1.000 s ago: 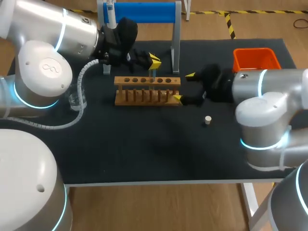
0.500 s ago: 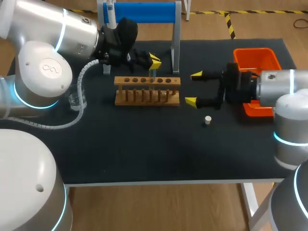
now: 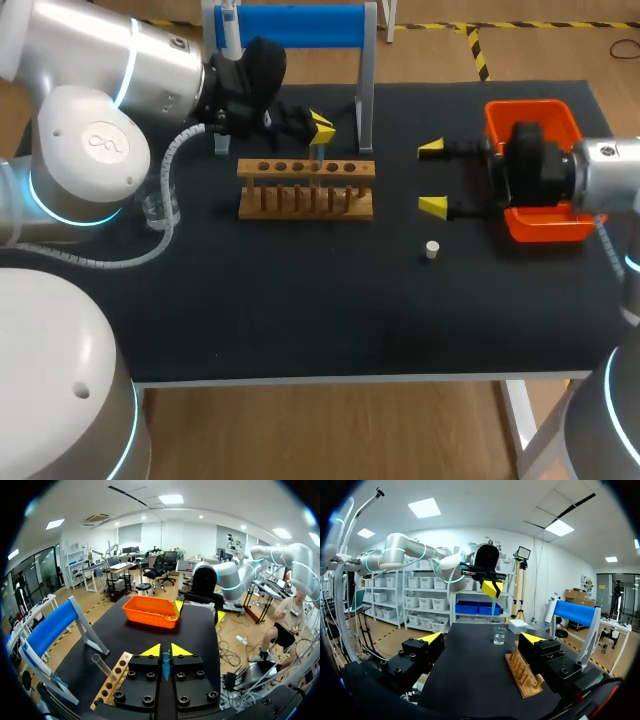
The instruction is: Invert the test tube, pick up the pipette, mount the tip to pipette, aspirate from beaker and dispense into the tube, eject the tip, return the pipette, and cap with the stopper.
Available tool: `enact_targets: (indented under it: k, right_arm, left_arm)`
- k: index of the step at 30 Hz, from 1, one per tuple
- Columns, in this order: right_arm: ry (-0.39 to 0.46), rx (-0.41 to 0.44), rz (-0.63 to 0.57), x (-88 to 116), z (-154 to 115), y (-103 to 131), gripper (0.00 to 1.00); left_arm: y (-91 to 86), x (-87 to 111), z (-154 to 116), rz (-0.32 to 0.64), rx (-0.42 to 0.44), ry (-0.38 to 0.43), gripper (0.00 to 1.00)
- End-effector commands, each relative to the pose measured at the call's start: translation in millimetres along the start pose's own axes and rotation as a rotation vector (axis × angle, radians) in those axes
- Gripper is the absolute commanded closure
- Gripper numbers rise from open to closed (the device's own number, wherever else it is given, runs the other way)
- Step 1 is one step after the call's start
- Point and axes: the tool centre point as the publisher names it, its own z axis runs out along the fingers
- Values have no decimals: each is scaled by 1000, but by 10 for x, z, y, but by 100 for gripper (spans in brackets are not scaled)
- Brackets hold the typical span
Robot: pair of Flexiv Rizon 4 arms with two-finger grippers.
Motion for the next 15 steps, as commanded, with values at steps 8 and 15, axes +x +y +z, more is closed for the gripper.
enact_targets:
  k: [8,15]
  right_arm:
    - [77,-3,13,-5,228,111,0]
    - [102,-6,24,22,428,141,12]
  left_arm:
    - [-10,-6,-5,-1,-6,3,100]
    - [-10,-6,-5,-1,-6,3,100]
